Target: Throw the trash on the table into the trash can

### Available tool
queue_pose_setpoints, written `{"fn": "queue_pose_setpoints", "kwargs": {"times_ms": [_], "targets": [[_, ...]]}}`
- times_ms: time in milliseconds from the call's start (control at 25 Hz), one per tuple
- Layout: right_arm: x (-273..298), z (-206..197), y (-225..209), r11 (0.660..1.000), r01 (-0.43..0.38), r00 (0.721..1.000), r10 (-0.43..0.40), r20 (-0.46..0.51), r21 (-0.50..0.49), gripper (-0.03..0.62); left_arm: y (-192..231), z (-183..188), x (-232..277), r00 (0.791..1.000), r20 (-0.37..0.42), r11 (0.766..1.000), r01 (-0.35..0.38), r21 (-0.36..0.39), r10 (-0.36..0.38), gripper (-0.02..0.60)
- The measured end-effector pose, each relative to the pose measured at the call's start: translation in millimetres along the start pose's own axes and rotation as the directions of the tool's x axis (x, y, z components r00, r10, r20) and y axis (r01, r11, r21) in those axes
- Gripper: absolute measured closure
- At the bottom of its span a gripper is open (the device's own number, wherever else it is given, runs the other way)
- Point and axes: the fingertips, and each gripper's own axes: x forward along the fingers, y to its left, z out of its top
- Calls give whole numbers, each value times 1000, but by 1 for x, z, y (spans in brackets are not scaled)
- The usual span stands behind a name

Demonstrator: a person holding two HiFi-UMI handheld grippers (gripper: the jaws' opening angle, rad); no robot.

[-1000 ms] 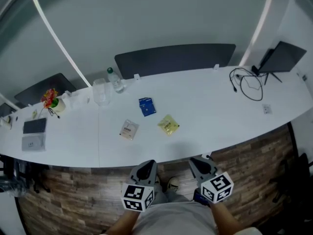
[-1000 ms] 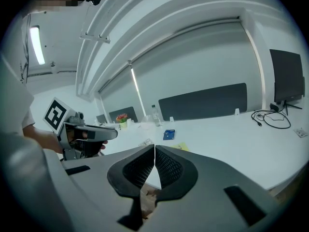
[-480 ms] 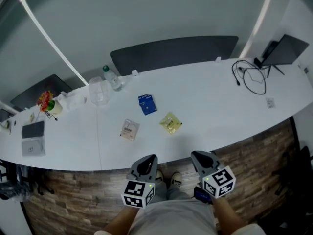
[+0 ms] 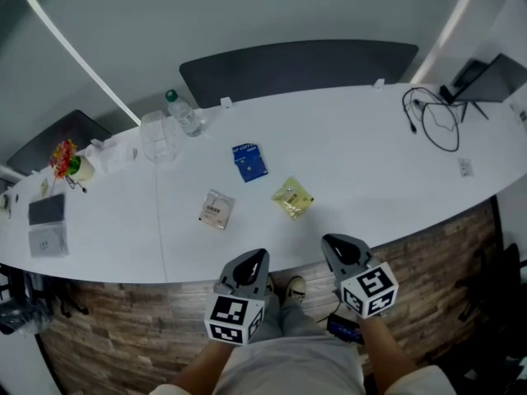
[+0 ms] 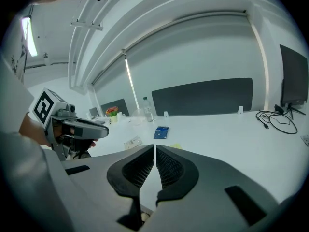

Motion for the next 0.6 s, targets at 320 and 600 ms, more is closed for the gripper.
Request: {"fn": "queue_pose_setpoints", "kwargs": {"times_ms": [320, 600], "targets": [[50, -19, -25, 1000, 11, 999, -9, -46, 27, 479, 16, -9, 25, 1000, -26, 1000, 2, -31, -3, 581], [87, -35, -35, 1000, 3, 995, -3, -101, 1, 397, 28, -20, 40, 999, -48, 999, -4, -48, 1, 581]]}}
